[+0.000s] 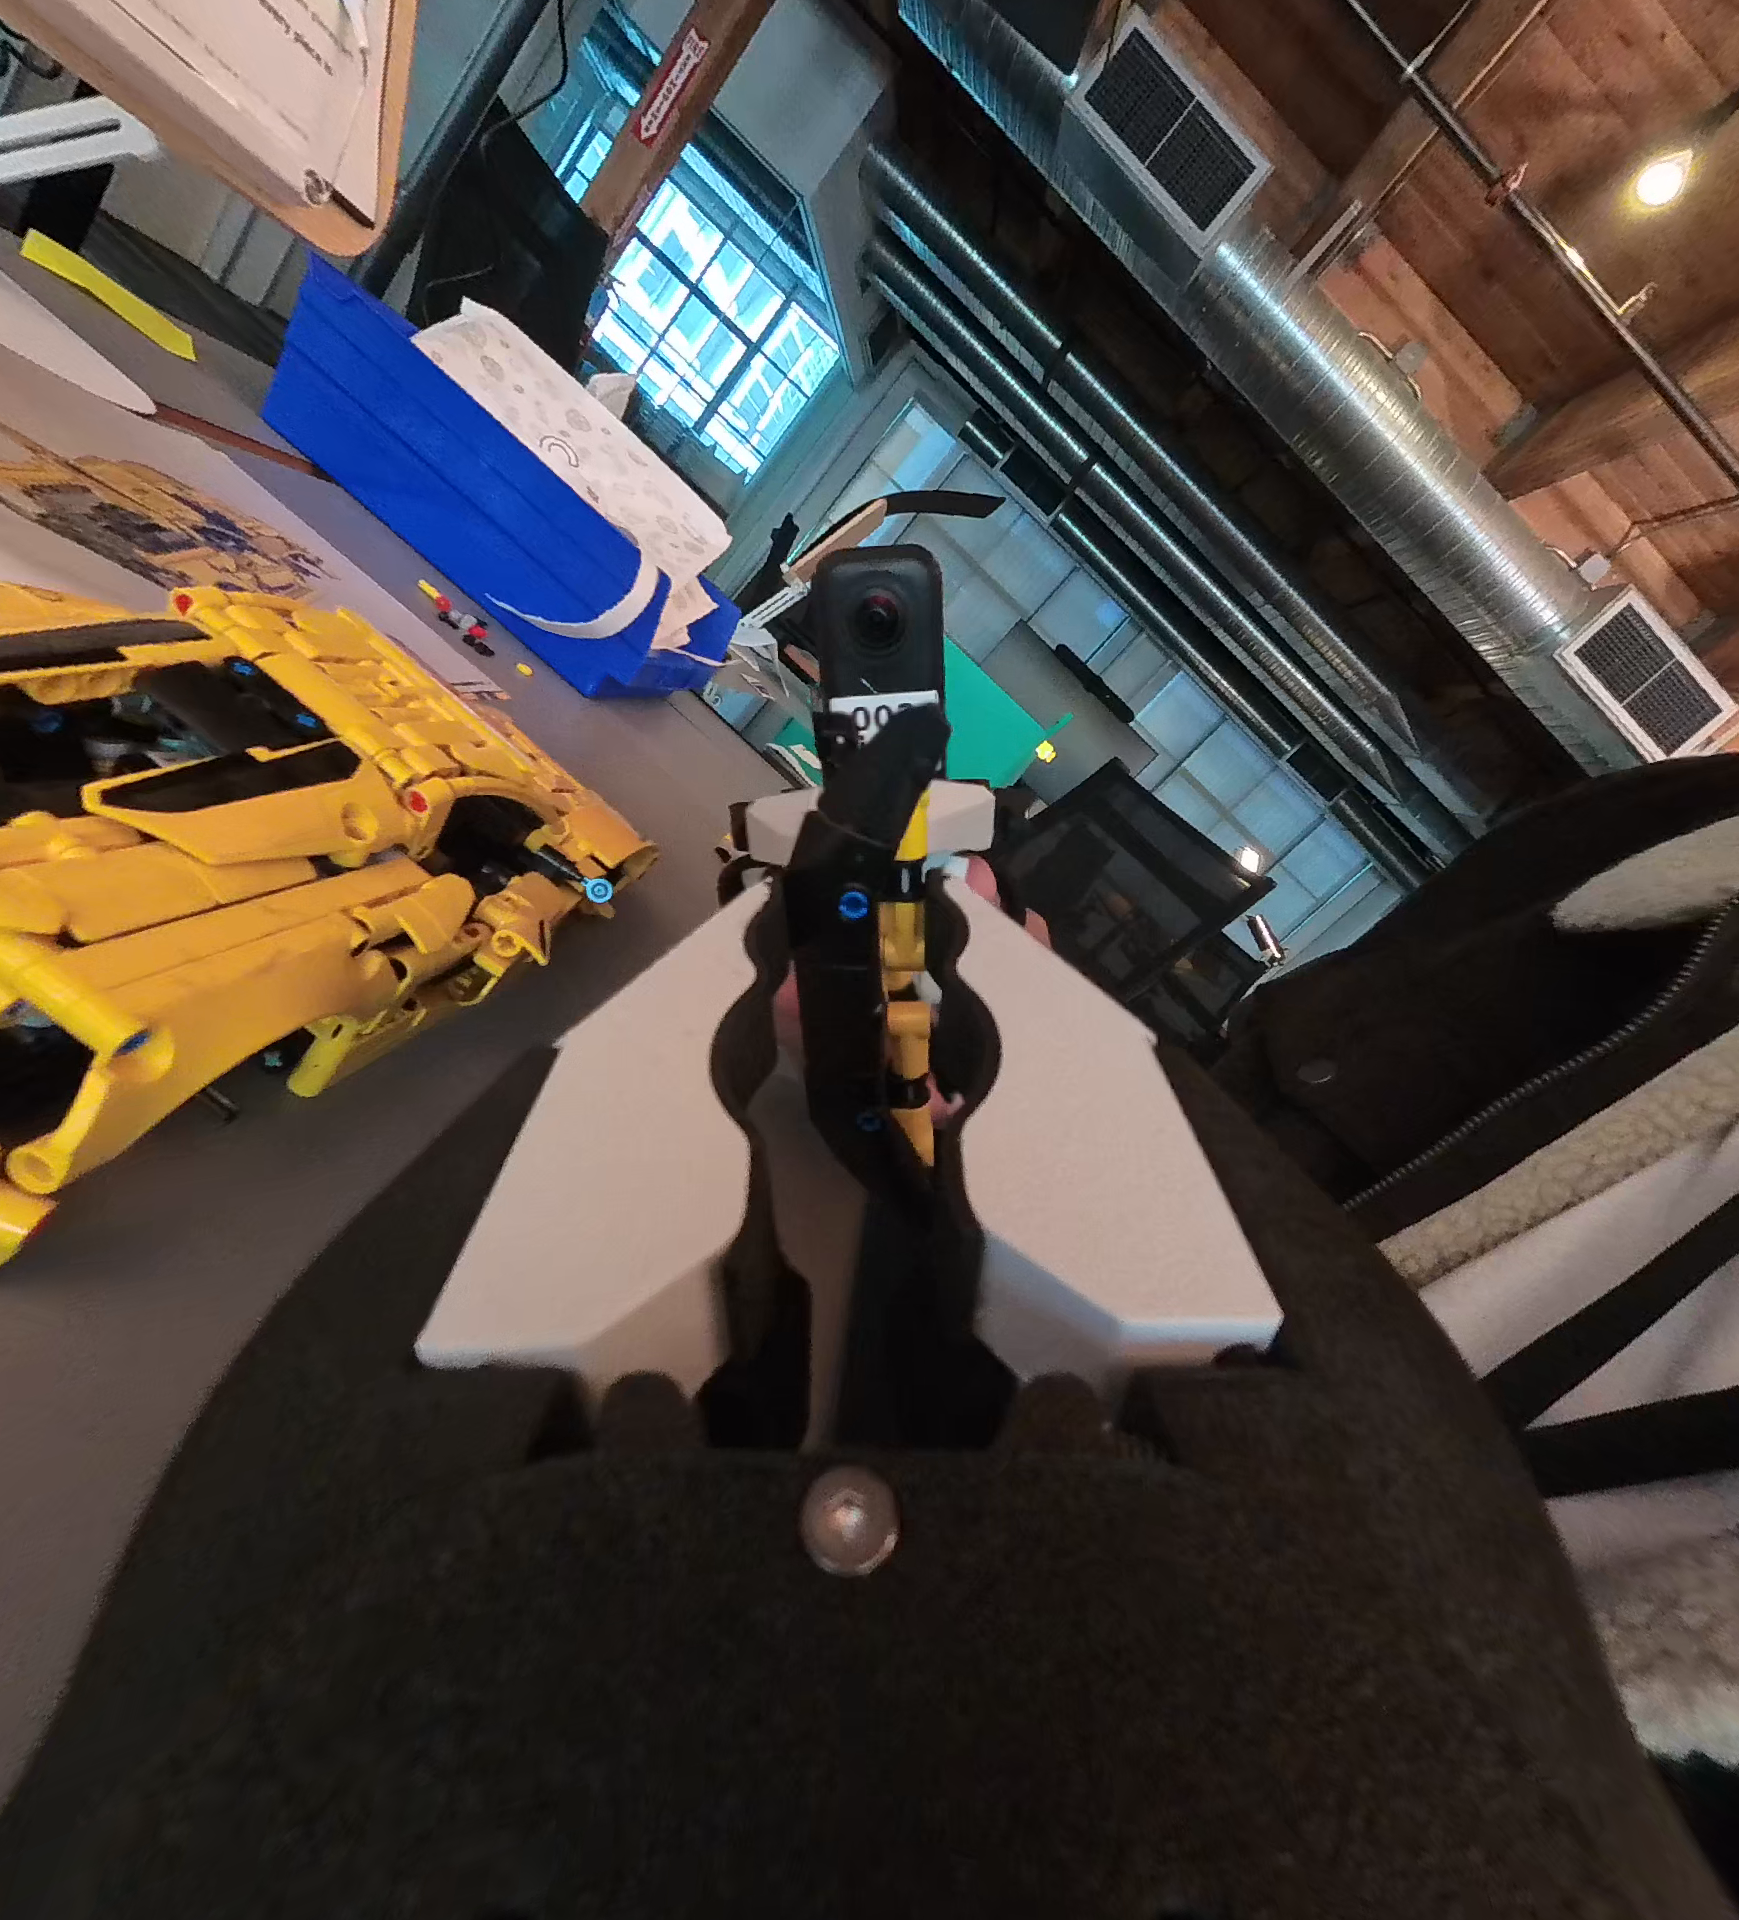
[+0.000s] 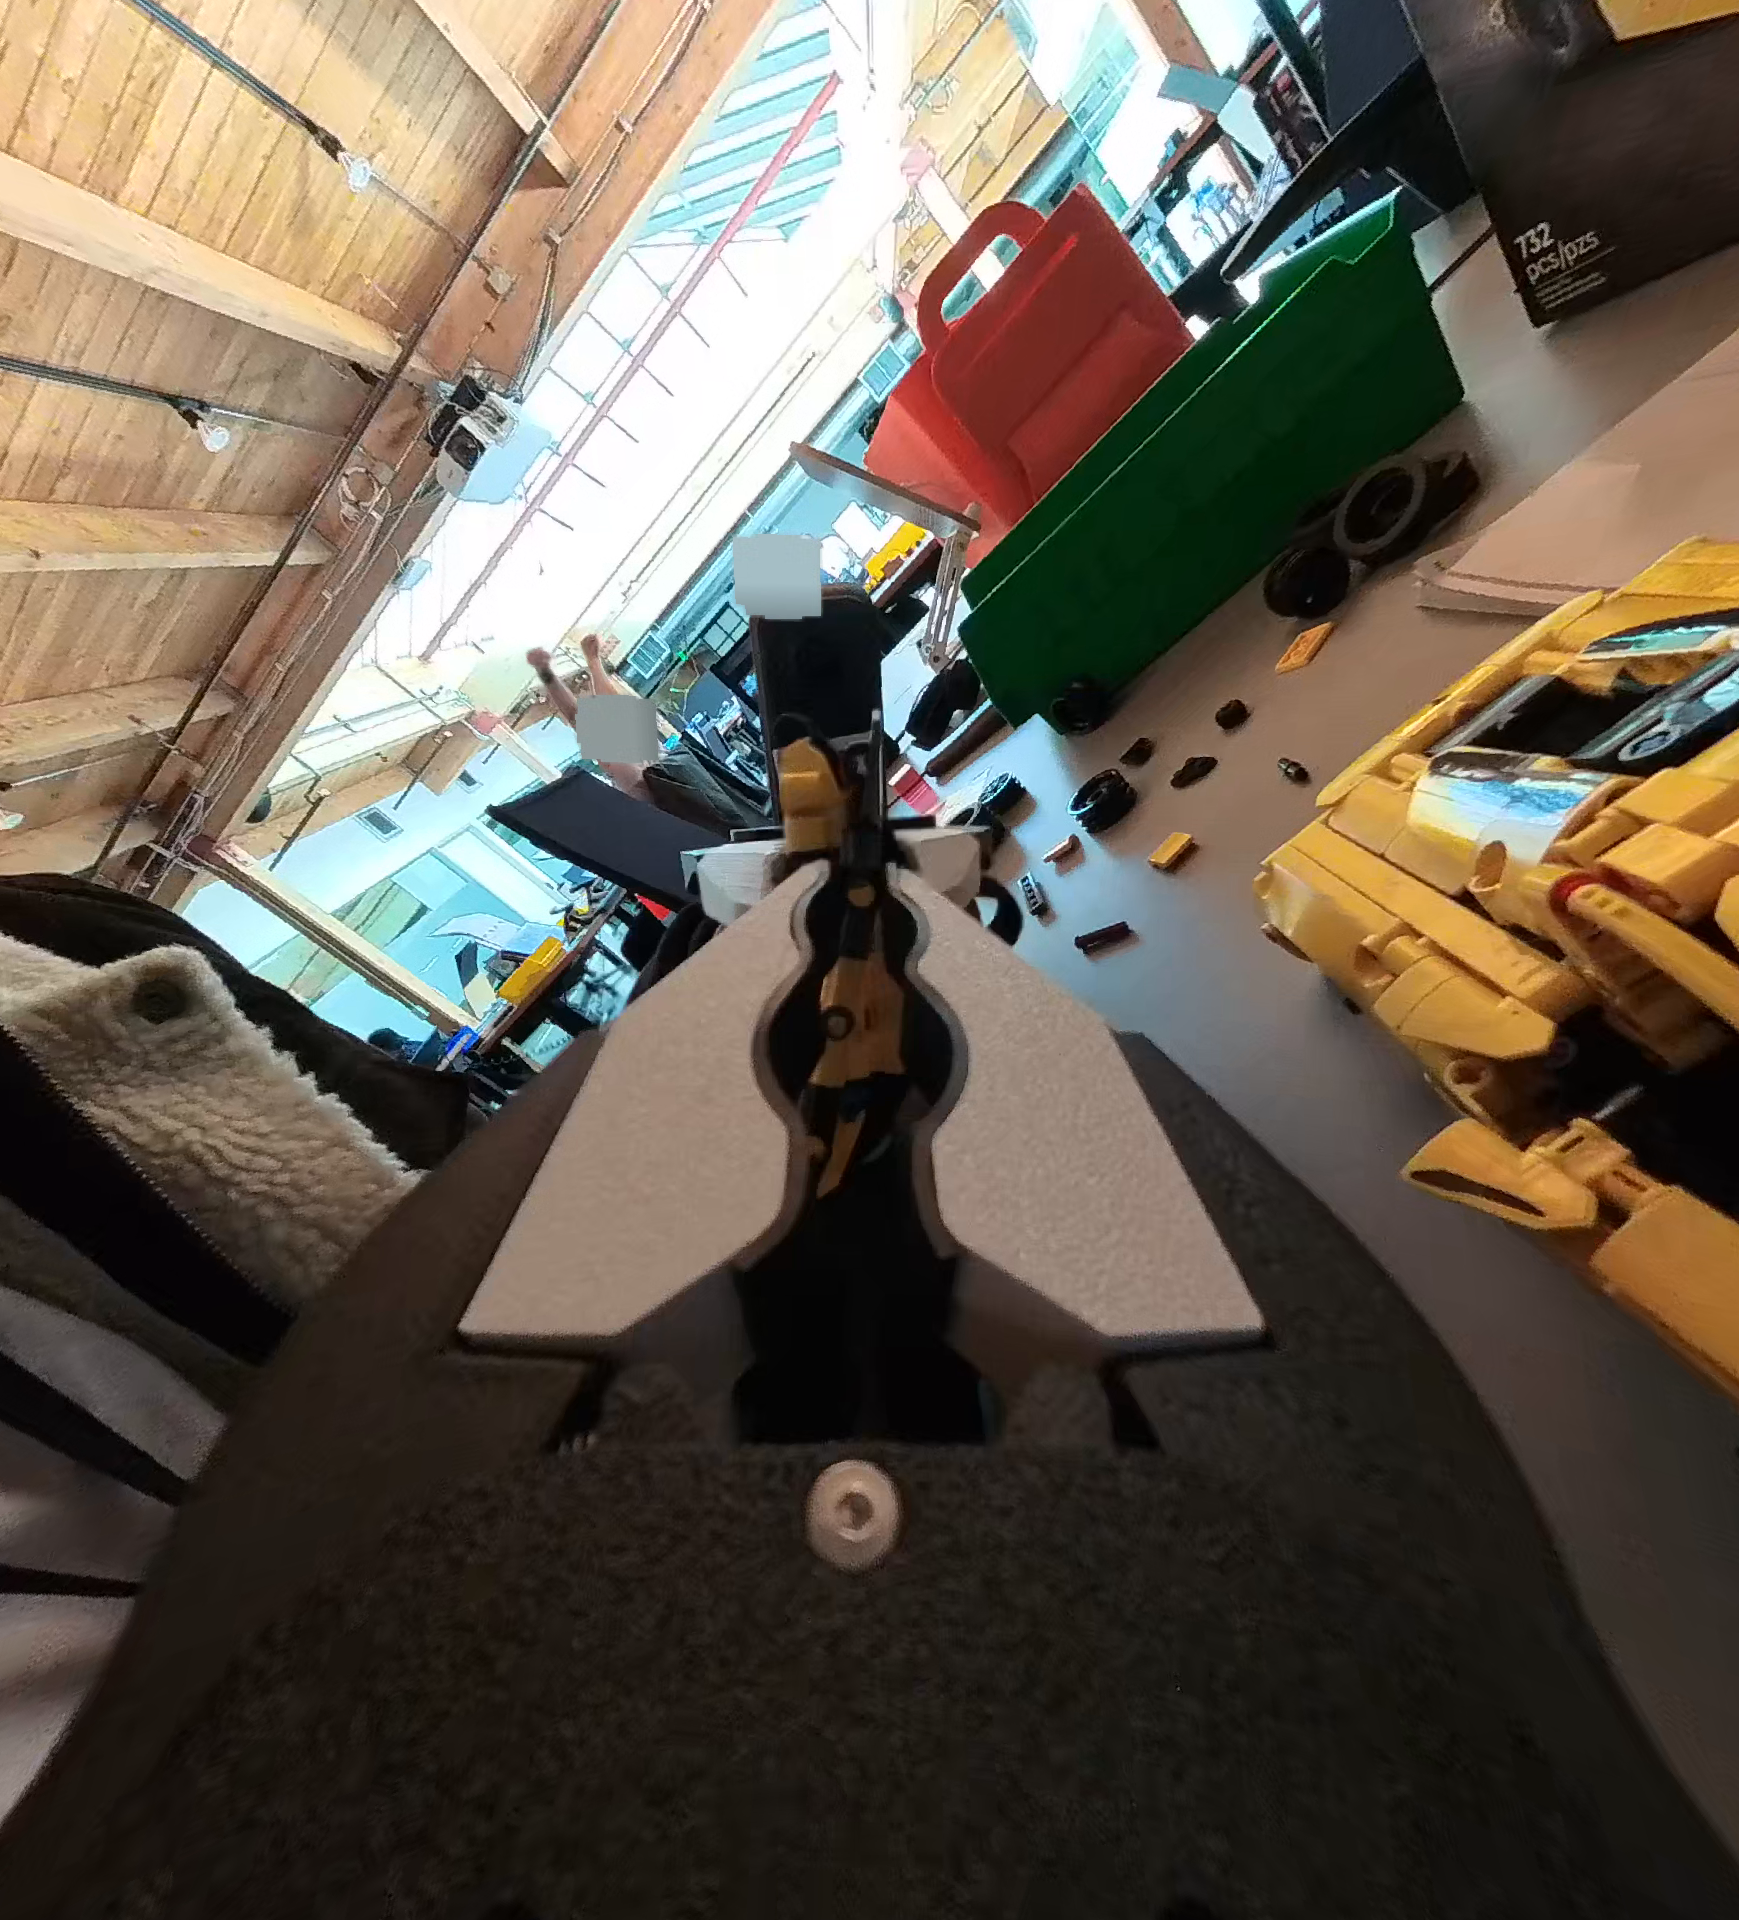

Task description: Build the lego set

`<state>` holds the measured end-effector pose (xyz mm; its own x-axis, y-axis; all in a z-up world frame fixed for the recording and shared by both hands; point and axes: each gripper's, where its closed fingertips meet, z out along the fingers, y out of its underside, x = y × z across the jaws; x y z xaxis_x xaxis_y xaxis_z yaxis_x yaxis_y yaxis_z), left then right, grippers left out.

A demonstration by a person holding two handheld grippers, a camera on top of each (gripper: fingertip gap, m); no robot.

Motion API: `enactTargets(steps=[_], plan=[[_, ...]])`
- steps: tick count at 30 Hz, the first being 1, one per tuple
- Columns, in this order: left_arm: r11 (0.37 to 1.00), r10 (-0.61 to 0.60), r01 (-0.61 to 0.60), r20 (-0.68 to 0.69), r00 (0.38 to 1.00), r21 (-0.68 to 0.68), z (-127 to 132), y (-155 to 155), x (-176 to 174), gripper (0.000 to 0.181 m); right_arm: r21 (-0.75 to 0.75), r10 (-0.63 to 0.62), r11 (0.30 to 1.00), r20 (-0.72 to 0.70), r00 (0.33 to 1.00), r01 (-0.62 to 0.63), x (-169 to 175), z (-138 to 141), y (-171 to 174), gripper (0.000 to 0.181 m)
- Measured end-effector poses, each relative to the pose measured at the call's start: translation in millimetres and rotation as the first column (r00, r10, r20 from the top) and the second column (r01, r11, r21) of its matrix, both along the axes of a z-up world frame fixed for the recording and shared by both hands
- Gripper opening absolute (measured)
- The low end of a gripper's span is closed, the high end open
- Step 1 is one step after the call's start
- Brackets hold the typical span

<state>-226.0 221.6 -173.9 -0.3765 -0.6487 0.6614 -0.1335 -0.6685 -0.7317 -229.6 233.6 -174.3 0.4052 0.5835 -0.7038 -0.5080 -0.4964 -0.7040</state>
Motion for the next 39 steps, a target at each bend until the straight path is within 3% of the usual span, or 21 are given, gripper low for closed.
enactTargets(steps=[16,26,39], plan=[[0.999,0.013,-0.014,-0.010,1.000,-0.049,-1.5,4.3,-0.1,0.025,0.002,0.018,1.000,-0.084,0.996,-0.018,-2.0,2.9,4.6,0.006],[0.999,-0.004,0.002,-0.039,0.999,-0.048,-6.7,2.3,-0.1,0.025,0.030,-0.007,1.000,0.026,1.000,0.006,-2.8,-4.0,2.5,0.008],[0.973,-0.138,0.130,-0.029,0.990,-0.193,-9.0,-8.0,-1.9,0.024,0.118,0.003,0.992,0.259,0.966,-0.034,-5.1,-8.8,-7.0,0.008]])
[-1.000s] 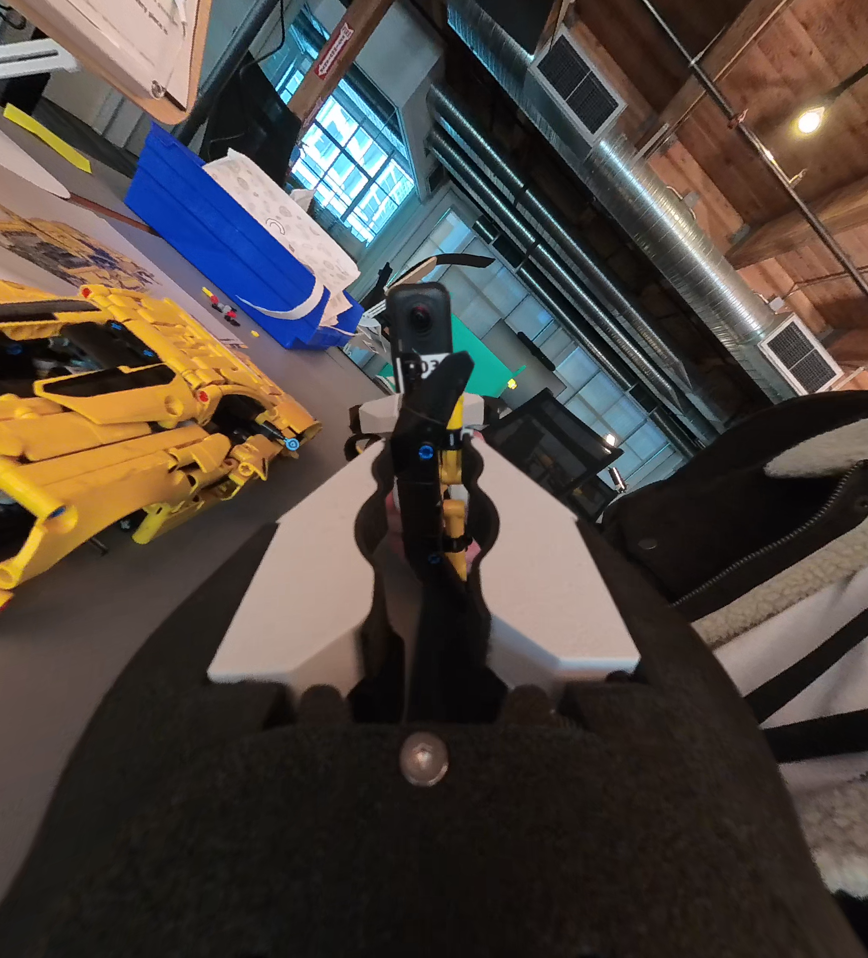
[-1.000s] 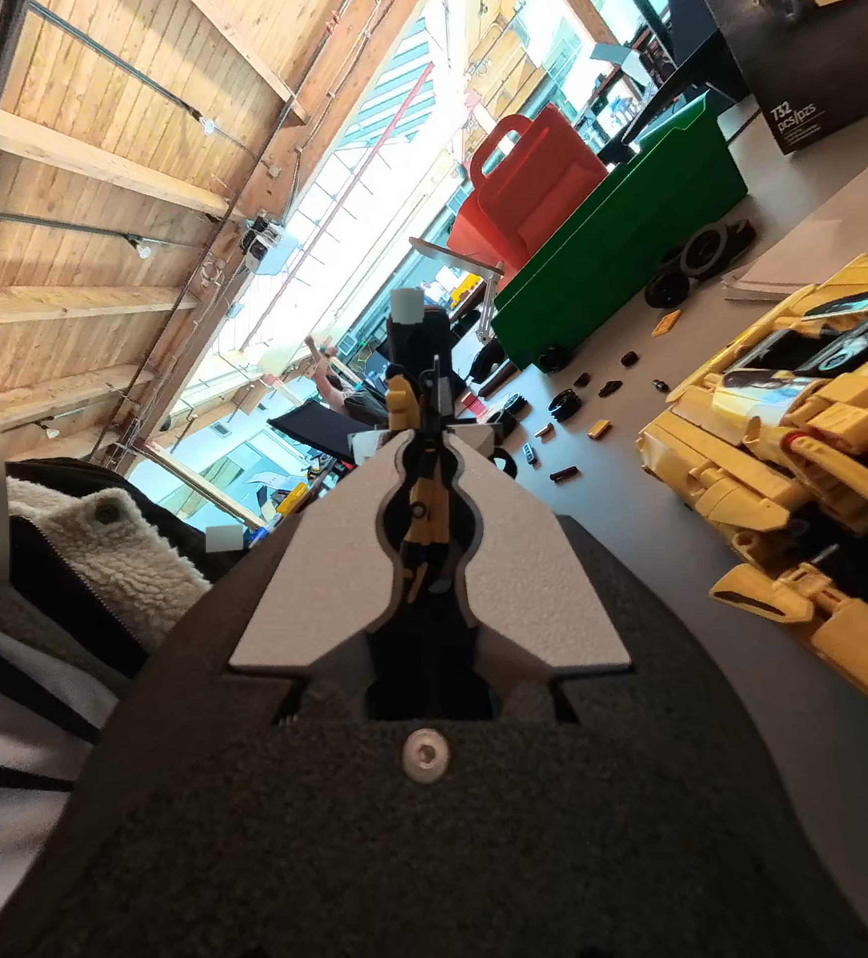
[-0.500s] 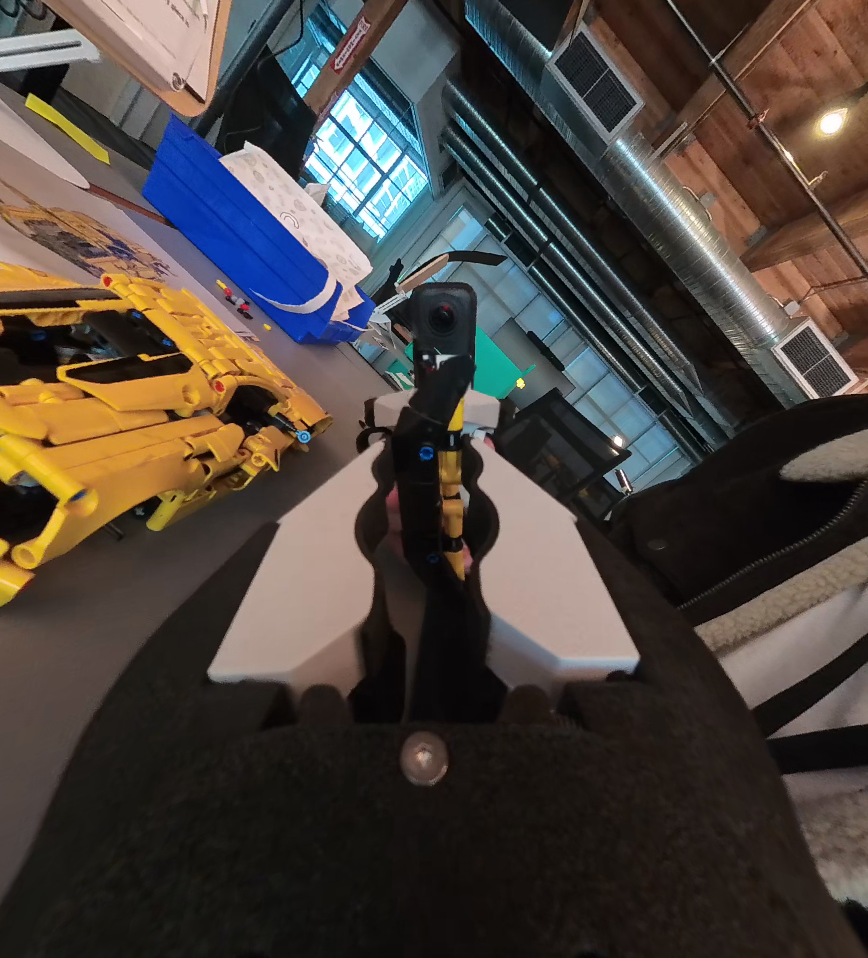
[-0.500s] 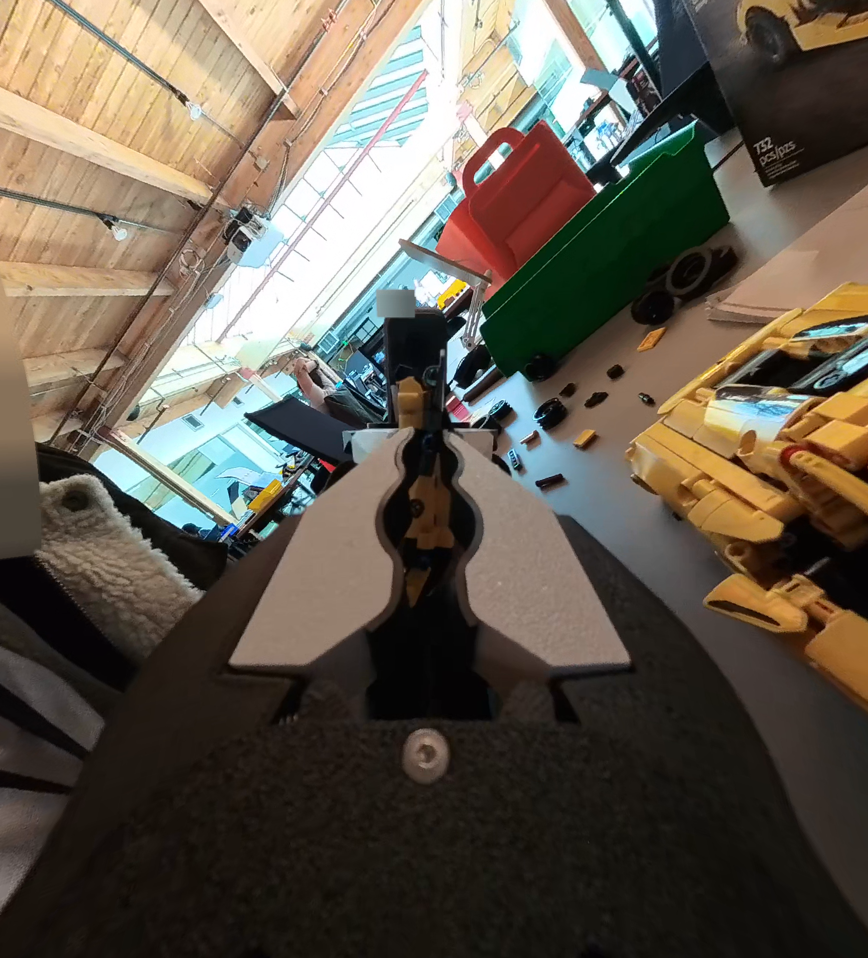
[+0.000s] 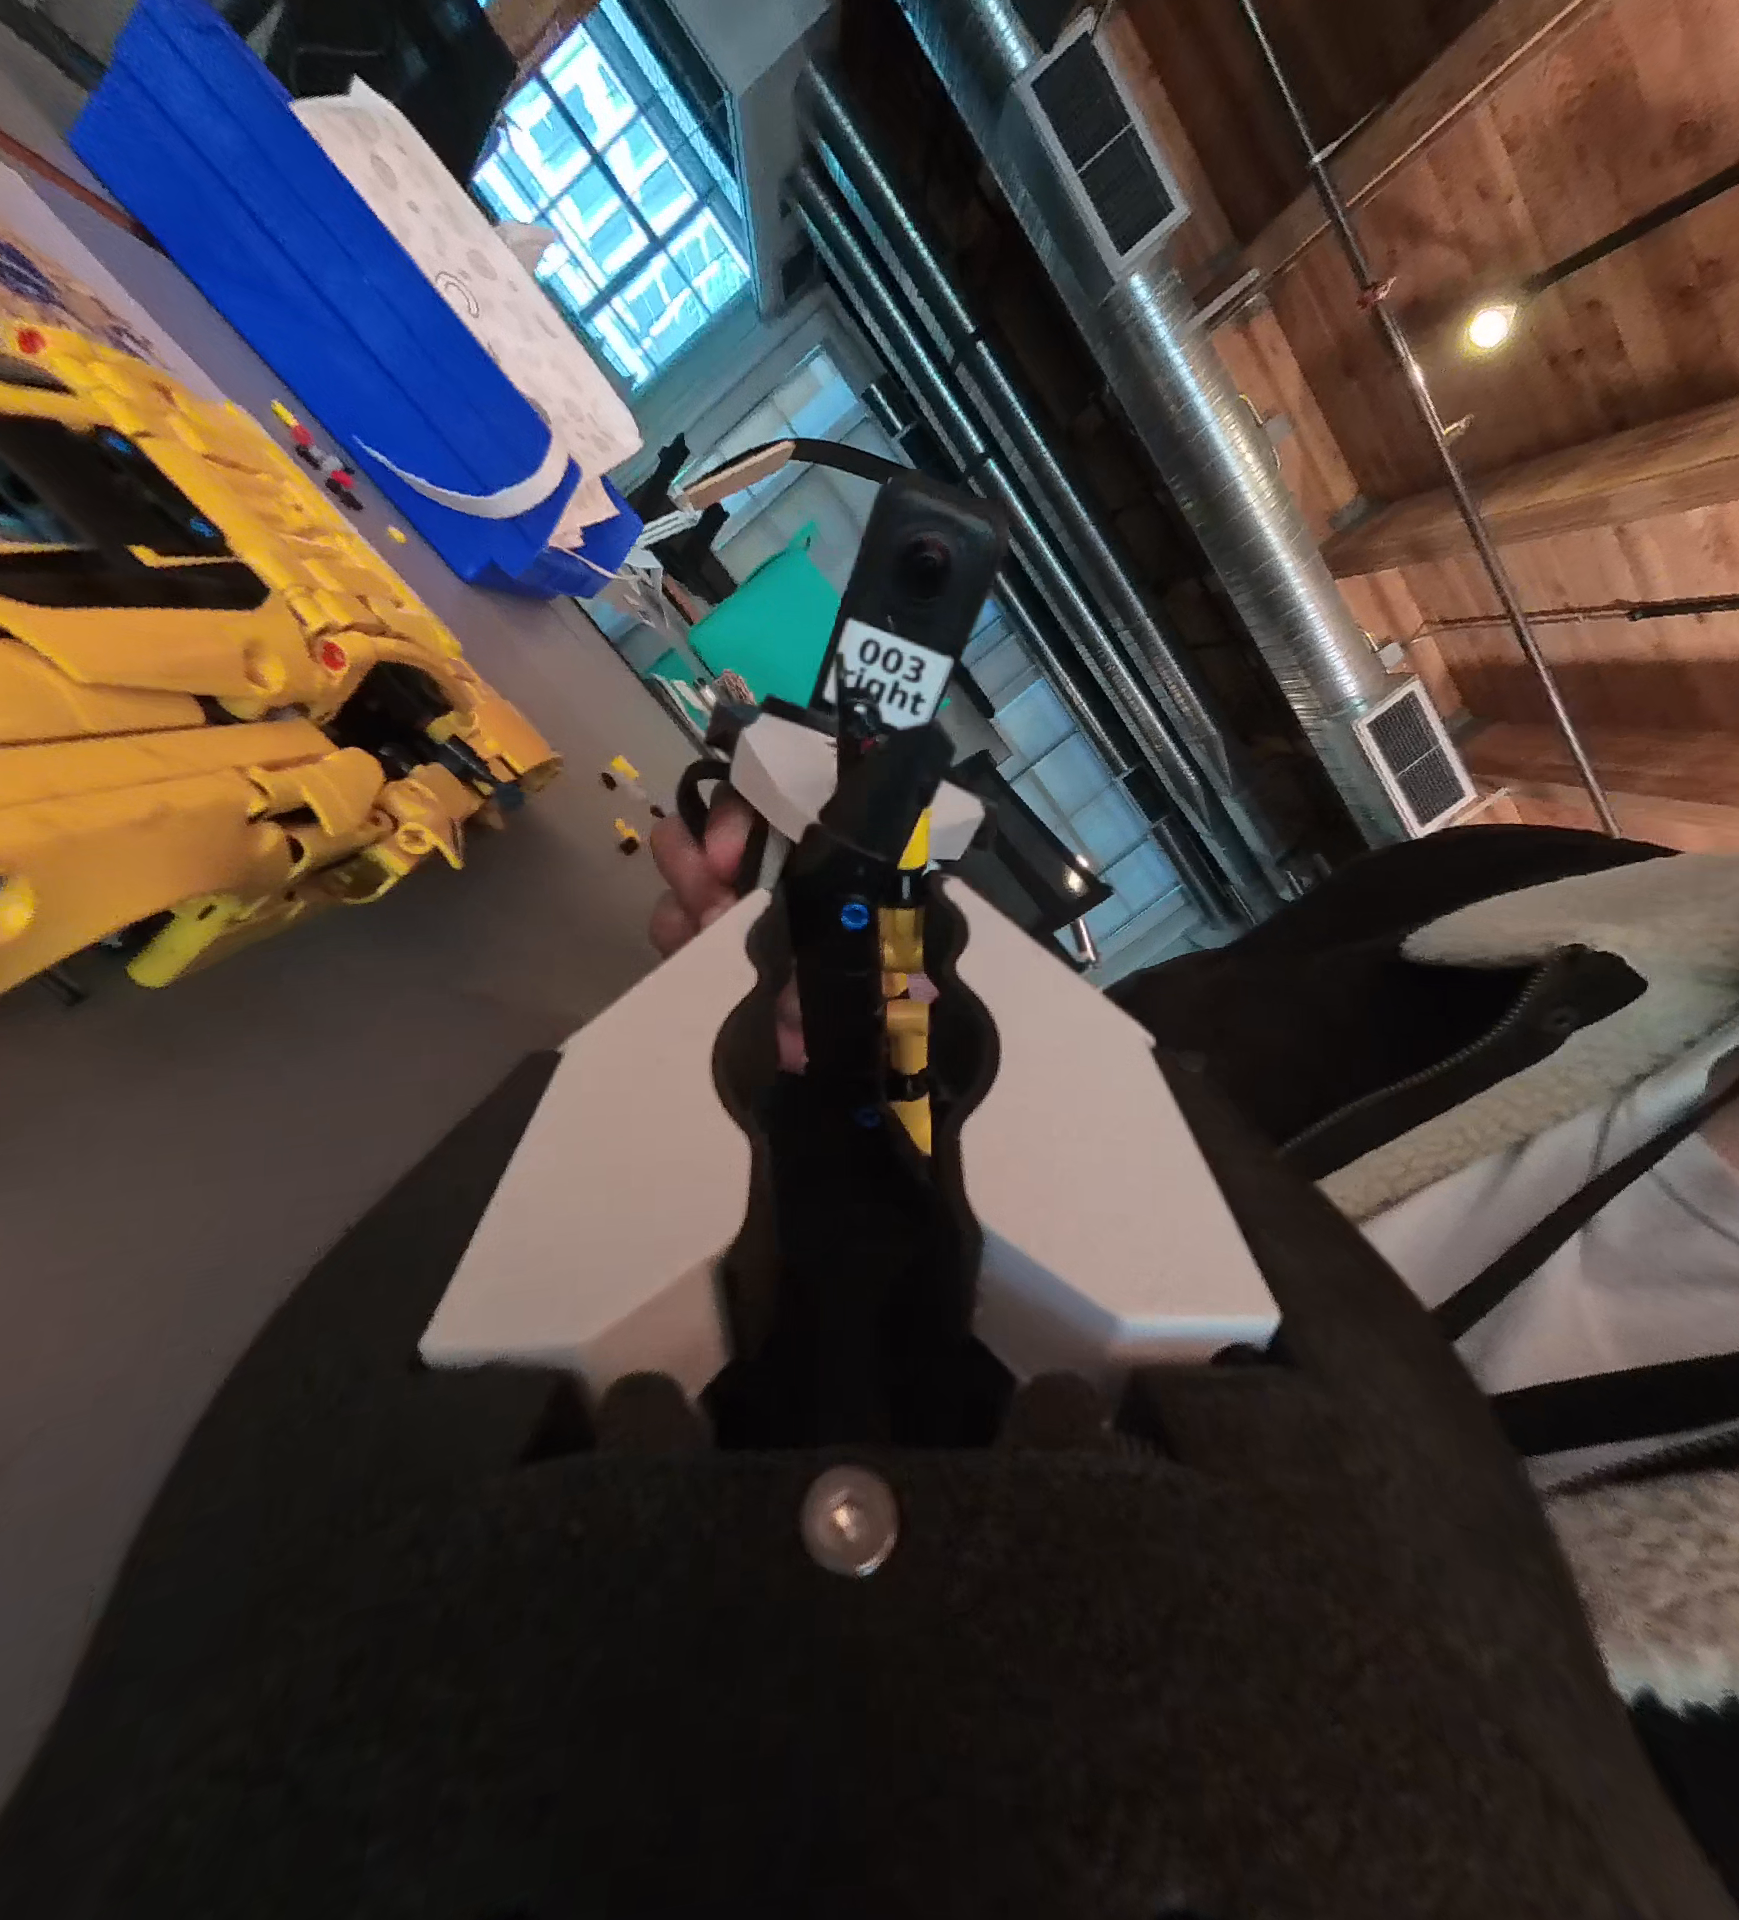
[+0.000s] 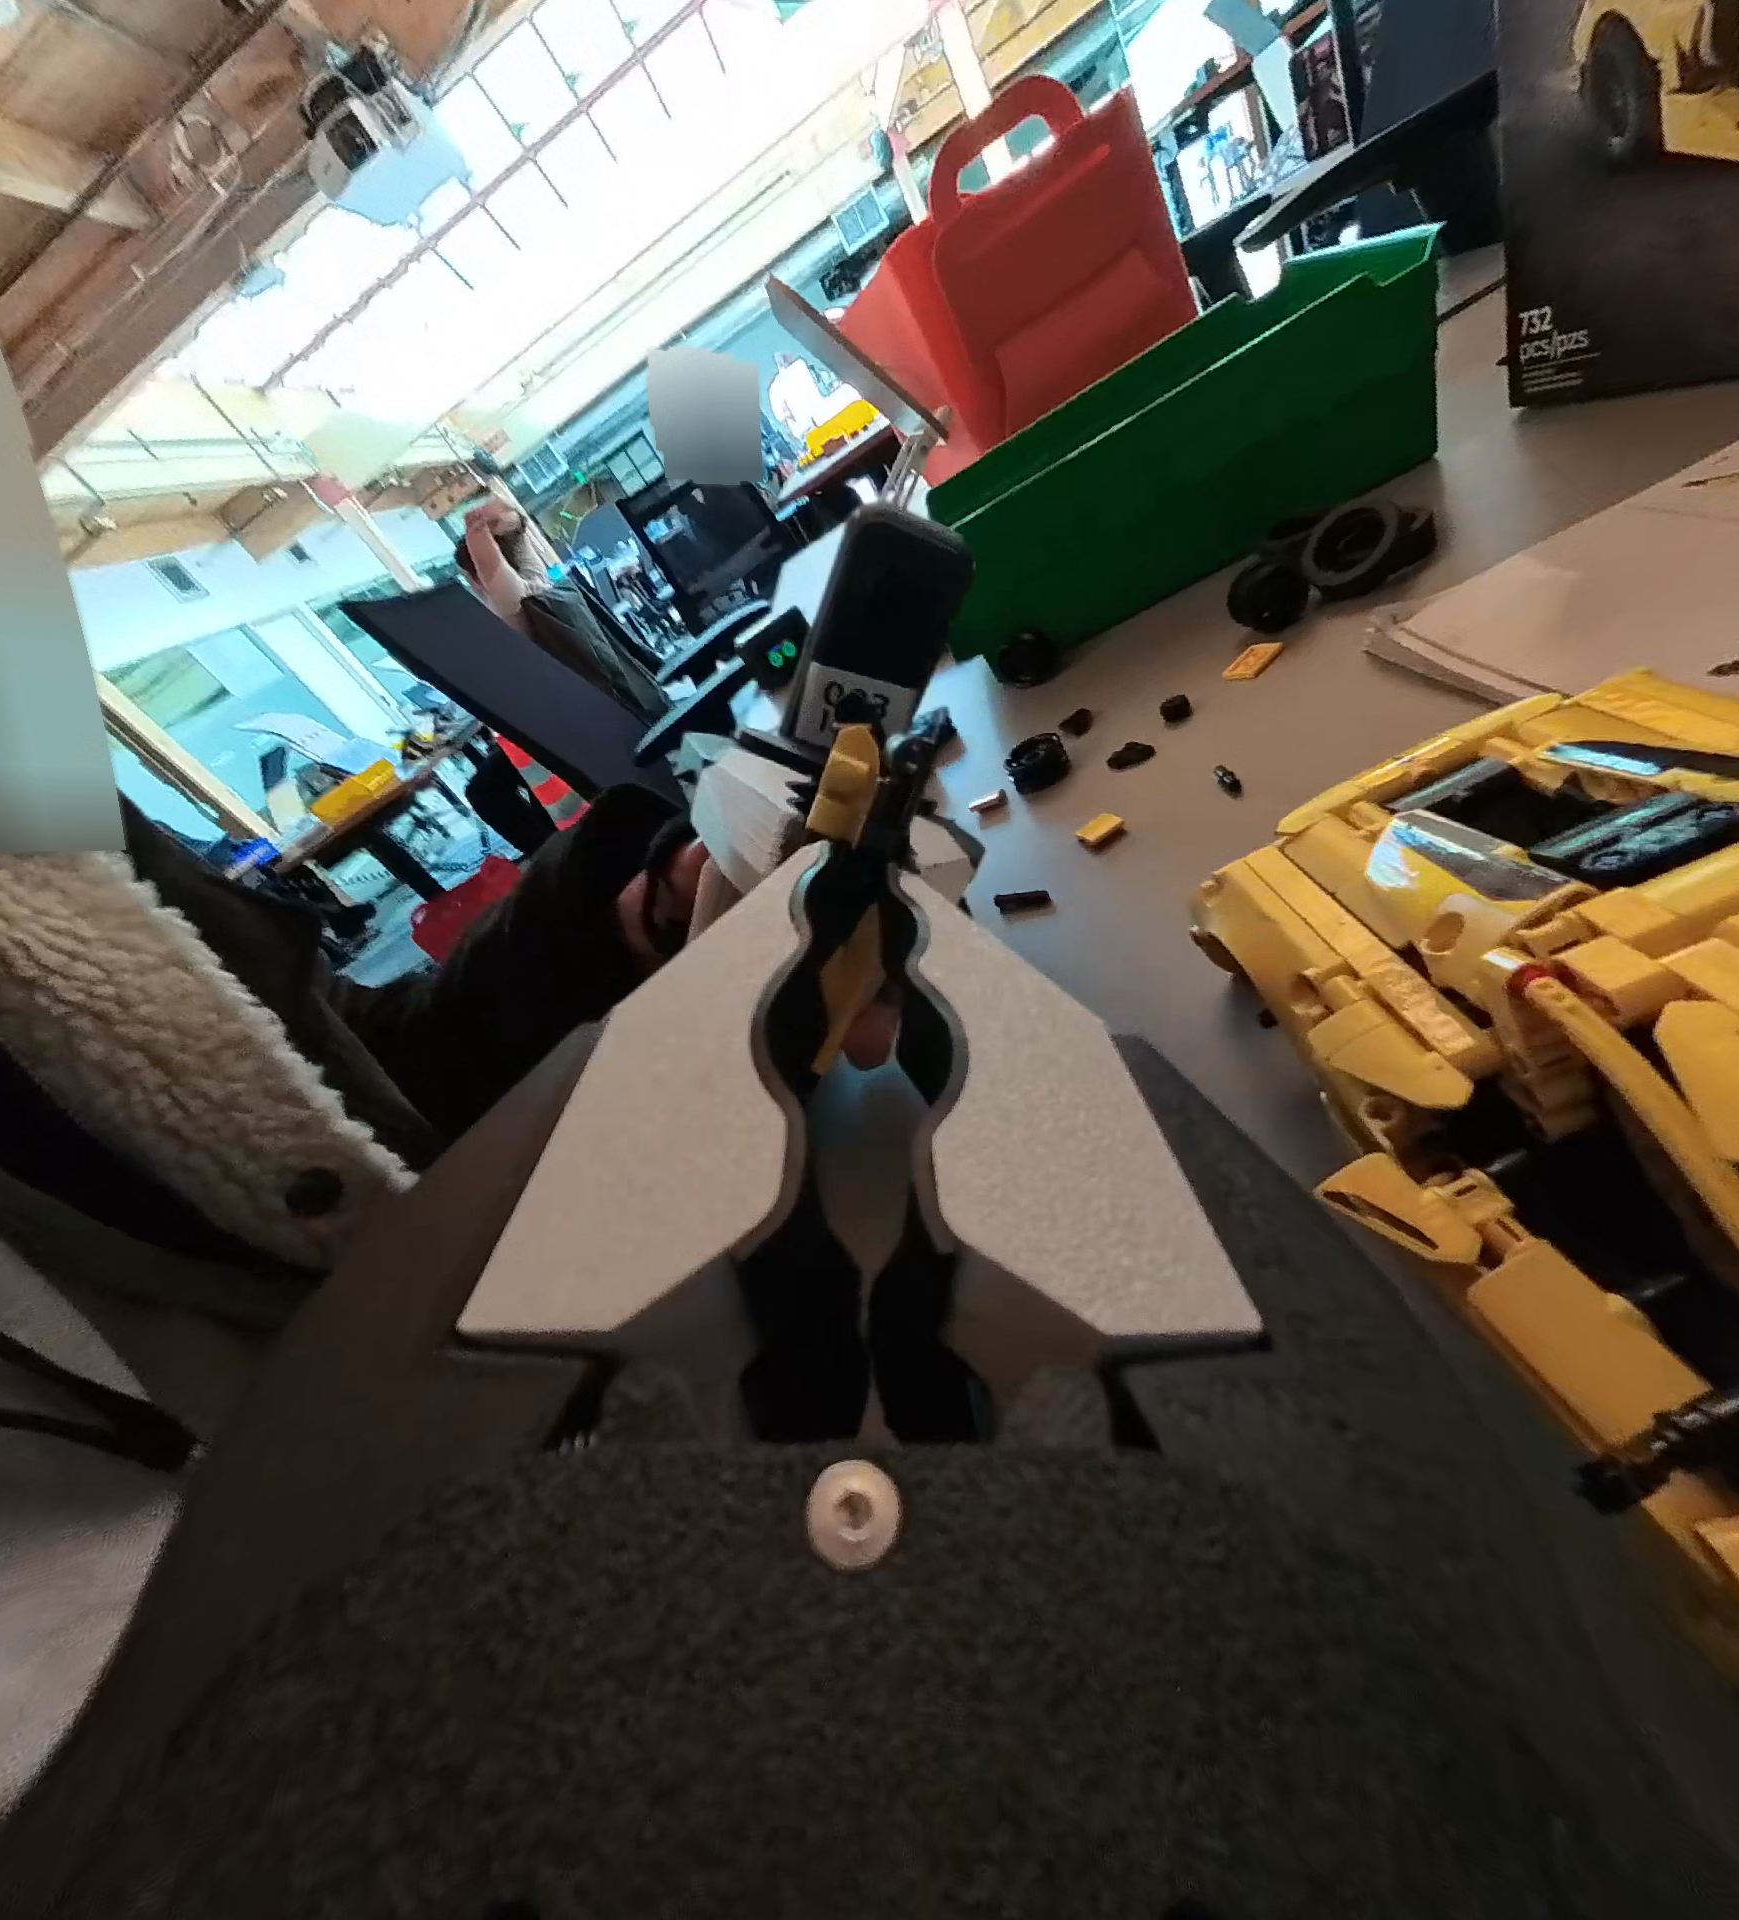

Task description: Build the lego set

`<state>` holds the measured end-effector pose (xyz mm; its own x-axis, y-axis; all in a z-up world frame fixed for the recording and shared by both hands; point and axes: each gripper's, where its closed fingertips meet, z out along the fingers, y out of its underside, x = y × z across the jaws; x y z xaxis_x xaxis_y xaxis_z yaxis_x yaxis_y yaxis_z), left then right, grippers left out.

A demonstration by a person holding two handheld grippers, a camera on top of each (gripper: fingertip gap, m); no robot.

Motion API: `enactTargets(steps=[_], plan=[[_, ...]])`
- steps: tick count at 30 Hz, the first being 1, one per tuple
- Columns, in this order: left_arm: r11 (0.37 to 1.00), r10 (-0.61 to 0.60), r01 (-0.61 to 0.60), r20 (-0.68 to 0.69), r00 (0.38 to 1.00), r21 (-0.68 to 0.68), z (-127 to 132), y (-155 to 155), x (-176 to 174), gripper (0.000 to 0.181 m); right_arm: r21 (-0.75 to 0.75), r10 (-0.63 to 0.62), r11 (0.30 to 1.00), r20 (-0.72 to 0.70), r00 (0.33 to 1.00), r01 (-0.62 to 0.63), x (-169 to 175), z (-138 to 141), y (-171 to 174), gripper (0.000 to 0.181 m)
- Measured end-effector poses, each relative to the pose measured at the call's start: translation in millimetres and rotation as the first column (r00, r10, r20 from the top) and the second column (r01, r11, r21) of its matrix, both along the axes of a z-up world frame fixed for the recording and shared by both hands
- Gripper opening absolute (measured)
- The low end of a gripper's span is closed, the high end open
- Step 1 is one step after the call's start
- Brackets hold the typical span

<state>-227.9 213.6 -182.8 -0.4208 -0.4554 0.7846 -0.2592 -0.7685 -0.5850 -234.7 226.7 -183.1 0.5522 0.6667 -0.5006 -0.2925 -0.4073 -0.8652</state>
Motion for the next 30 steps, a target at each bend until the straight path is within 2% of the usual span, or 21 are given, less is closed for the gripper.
enactTargets(steps=[7,11,15,19,26,30], plan=[[1.000,-0.016,0.016,-0.061,0.998,-0.010,-10.9,-2.2,4.1,0.024,0.075,-0.042,0.997,0.256,0.966,0.024,5.1,-12.4,-1.5,0.007],[0.999,-0.011,0.016,-0.090,0.996,0.051,-15.2,-6.9,6.2,0.024,-0.033,0.029,0.999,0.138,0.990,-0.024,5.8,-13.3,-1.8,0.008],[0.995,0.002,0.005,-0.075,0.997,0.100,-12.6,-8.7,6.6,0.024,-0.159,0.125,0.977,-0.131,0.983,-0.146,5.4,-6.1,-4.0,0.008],[0.991,0.003,0.006,-0.072,0.997,0.133,-12.1,-11.2,6.7,0.025,-0.218,0.191,0.947,-0.205,0.960,-0.235,1.2,-9.9,-9.9,0.008],[0.991,0.010,-0.001,-0.064,0.998,0.134,-10.5,-10.2,6.0,0.025,-0.218,0.181,0.951,-0.183,0.966,-0.219,5.1,-10.4,-11.9,0.007],[0.992,0.049,-0.042,-0.060,0.997,0.115,-9.7,-0.2,4.1,0.025,-0.250,0.143,0.957,-0.032,0.989,-0.146,16.9,-21.6,-12.2,0.007]])
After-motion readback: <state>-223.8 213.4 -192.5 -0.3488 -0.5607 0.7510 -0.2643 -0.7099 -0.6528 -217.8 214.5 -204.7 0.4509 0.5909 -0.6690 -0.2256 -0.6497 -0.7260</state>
